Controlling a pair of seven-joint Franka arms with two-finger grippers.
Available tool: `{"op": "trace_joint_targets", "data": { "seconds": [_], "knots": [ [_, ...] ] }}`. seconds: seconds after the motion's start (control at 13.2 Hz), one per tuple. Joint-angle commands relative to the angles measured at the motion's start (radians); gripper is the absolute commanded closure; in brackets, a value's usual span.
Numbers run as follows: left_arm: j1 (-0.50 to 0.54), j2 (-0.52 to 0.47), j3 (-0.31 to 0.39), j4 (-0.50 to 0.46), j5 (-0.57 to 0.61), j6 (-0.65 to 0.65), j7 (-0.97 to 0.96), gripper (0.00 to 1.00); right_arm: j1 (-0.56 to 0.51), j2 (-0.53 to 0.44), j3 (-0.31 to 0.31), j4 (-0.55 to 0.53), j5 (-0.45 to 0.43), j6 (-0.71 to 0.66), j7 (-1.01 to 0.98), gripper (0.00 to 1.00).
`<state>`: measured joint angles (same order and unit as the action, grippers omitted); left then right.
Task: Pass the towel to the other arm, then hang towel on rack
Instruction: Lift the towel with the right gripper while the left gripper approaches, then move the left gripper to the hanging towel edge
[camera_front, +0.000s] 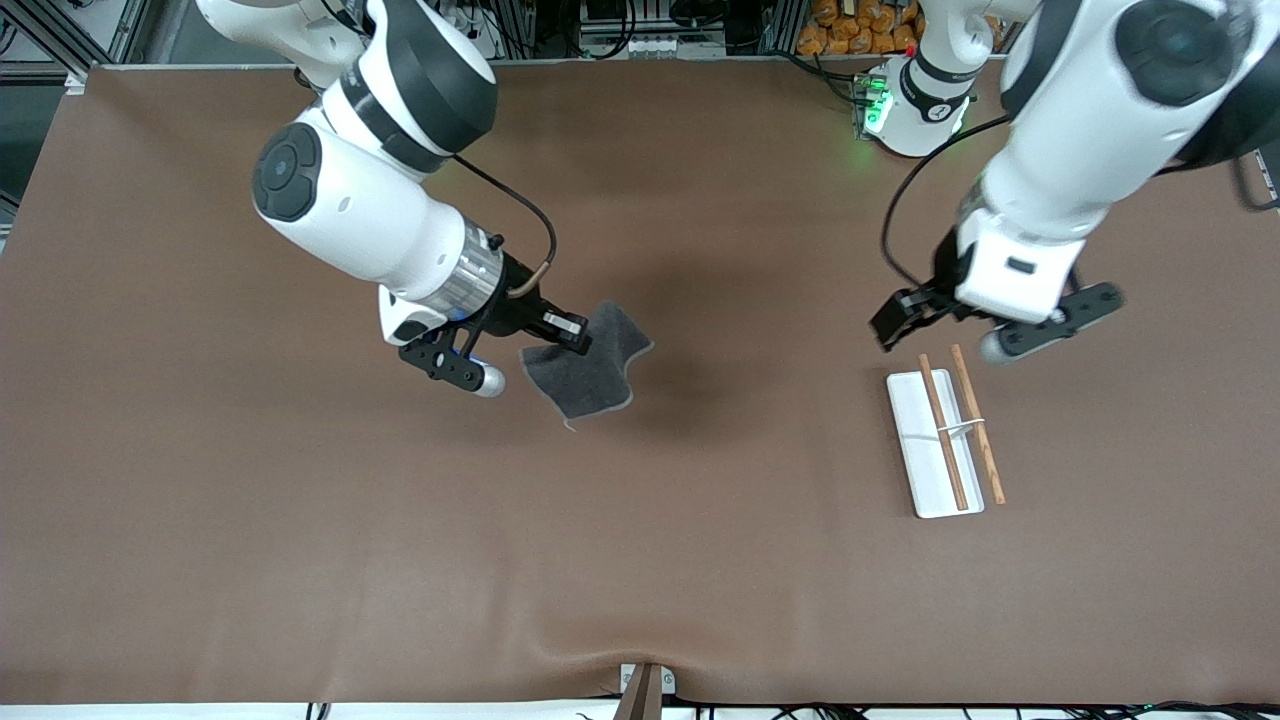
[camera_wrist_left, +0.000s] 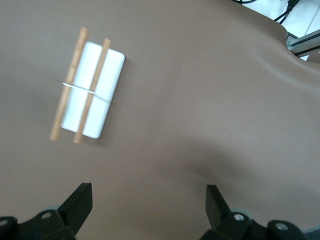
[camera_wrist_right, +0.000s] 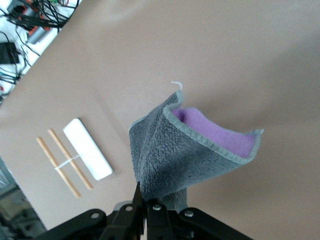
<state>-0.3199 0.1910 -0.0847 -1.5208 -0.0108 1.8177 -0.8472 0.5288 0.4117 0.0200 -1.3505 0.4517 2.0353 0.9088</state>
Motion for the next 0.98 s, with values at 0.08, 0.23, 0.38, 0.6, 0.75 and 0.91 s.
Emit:
{"op": "trace_joint_targets", "data": {
  "seconds": [0.08, 0.23, 0.38, 0.6, 0.75, 0.91],
  "knots": [
    [-0.027, 0.100, 0.005, 0.017, -0.139, 0.084, -0.142, 0.00, 0.092, 0.052, -0.014, 0.039, 0.021, 0.117, 0.156, 1.00],
    [-0.025, 0.142, 0.003, 0.016, -0.254, 0.094, -0.161, 0.00, 0.100, 0.055, -0.014, 0.039, 0.021, 0.123, 0.183, 1.00],
    [-0.027, 0.183, 0.002, 0.014, -0.314, 0.094, -0.200, 0.00, 0.102, 0.056, -0.012, 0.042, 0.024, 0.131, 0.200, 1.00],
    [-0.042, 0.231, 0.000, -0.007, -0.429, 0.097, -0.303, 0.00, 0.112, 0.067, -0.012, 0.053, 0.024, 0.135, 0.205, 1.00],
    [-0.068, 0.196, 0.000, -0.074, -0.431, 0.094, -0.403, 0.00, 0.112, 0.067, -0.012, 0.053, 0.024, 0.134, 0.203, 1.00],
    [-0.073, 0.191, -0.001, -0.107, -0.436, 0.094, -0.438, 0.00, 0.112, 0.067, -0.014, 0.053, 0.024, 0.134, 0.203, 1.00]
  ]
}}
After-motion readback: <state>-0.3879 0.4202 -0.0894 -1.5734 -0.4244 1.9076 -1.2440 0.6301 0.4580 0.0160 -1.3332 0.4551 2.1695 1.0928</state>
